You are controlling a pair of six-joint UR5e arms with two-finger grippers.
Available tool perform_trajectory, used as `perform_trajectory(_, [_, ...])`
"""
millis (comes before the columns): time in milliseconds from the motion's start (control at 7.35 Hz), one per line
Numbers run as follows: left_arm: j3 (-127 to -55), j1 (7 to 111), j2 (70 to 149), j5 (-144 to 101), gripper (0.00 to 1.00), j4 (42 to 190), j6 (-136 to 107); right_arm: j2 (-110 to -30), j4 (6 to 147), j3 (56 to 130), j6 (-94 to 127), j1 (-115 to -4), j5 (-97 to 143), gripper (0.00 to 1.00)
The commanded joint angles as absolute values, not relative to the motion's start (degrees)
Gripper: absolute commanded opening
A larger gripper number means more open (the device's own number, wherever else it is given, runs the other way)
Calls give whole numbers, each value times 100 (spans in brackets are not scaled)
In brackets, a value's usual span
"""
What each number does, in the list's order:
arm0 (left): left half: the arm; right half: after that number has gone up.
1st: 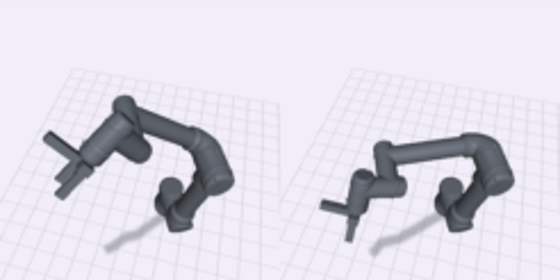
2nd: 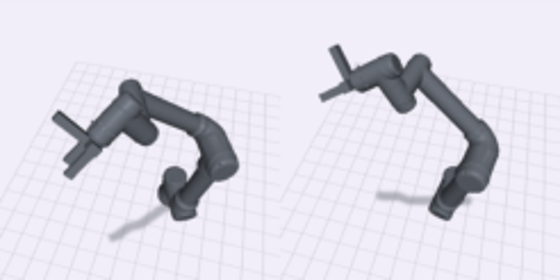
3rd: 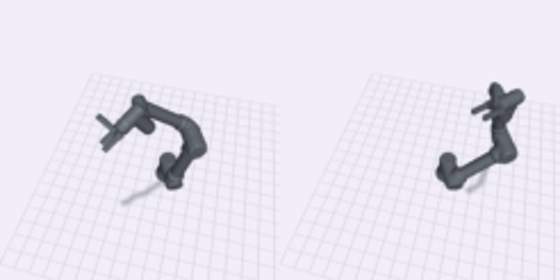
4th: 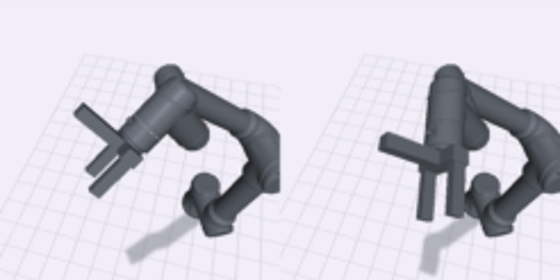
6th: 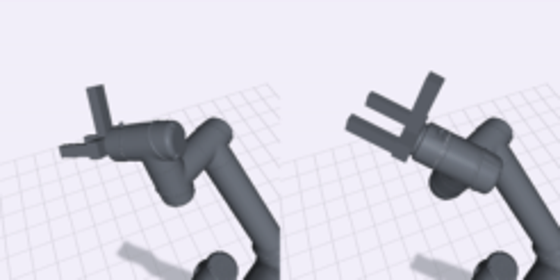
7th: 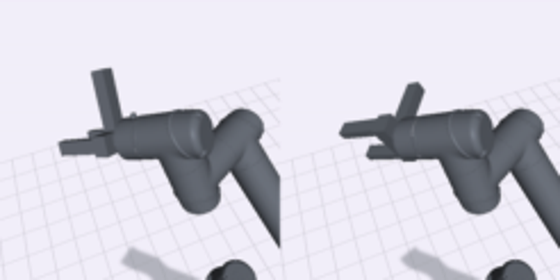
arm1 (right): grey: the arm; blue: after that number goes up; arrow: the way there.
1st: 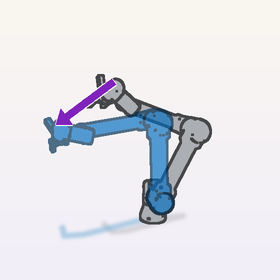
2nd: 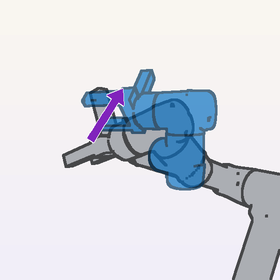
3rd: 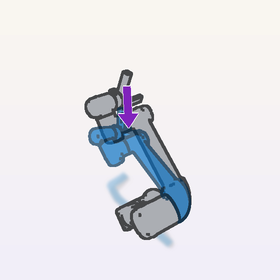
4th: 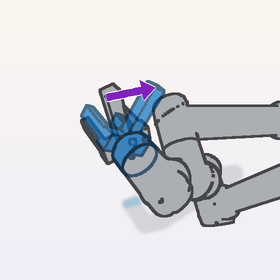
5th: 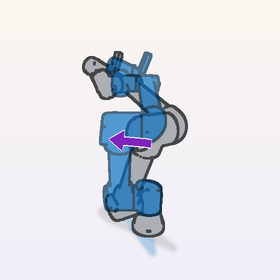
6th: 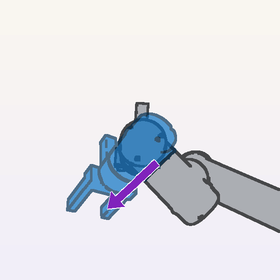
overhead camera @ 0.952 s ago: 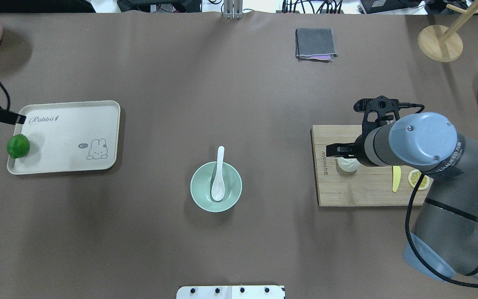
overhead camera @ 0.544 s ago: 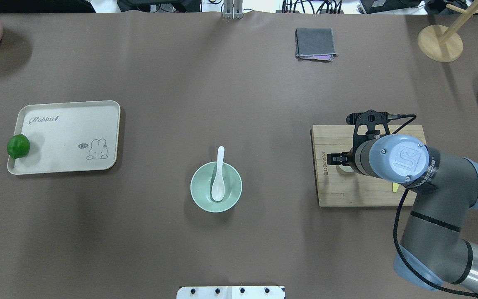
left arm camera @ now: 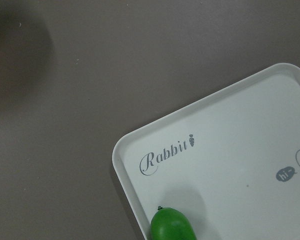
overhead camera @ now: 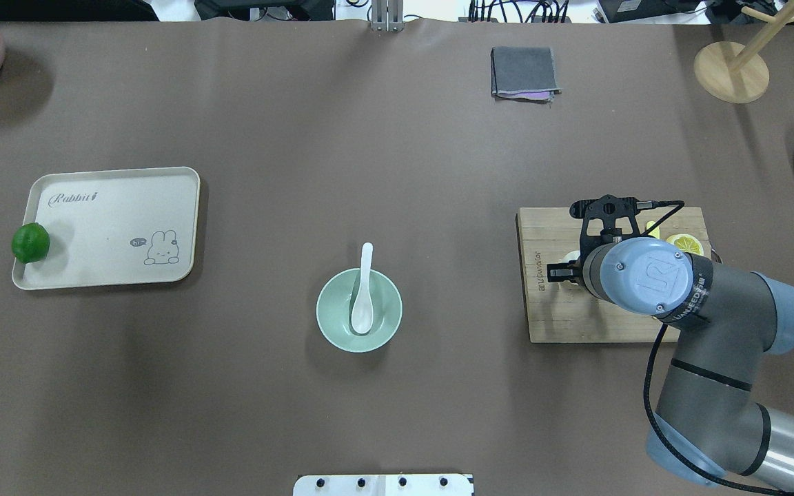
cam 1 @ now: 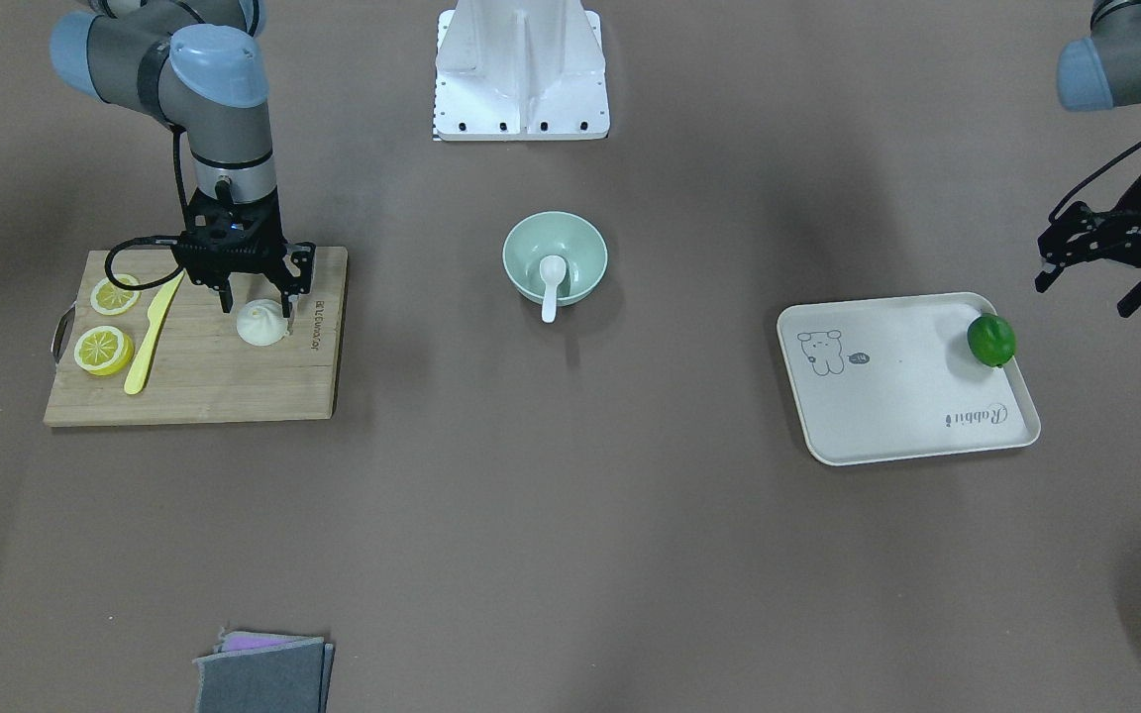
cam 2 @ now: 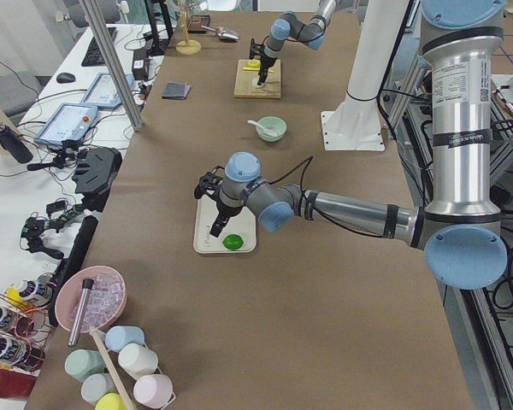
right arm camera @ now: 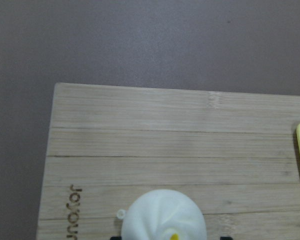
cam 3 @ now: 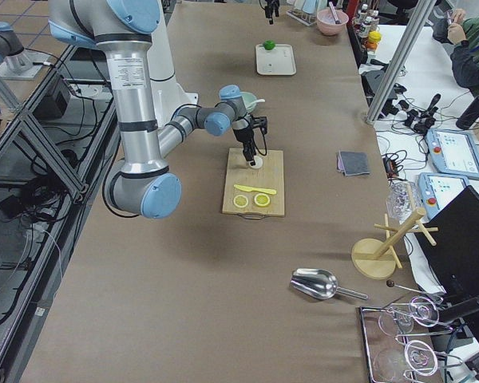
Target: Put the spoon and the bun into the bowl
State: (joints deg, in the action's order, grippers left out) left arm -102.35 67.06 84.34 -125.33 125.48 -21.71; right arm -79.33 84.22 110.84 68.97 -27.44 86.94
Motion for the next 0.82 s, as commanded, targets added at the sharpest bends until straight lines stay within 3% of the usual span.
perform_trajectory(0, [-10231, 6697, 8446, -12525, 100, 12551, -2180, -7928, 8446, 11083, 6908, -2725, 8640, 5])
perform_trajectory(136, [-10230, 6697, 8446, -12524, 100, 12551, -2188, -7919, 8455, 11144, 6908, -2716, 8648, 0])
perform_trajectory(408, [-10239, 6697, 8446, -12524, 100, 12559, -2232, -7561, 8708, 11188, 7571, -2698, 8675, 0])
perform_trajectory(680, [-10231, 6689, 8446, -12533, 100, 12560, -2241, -6570, 9803, 11188, 8275, -2585, 8675, 0])
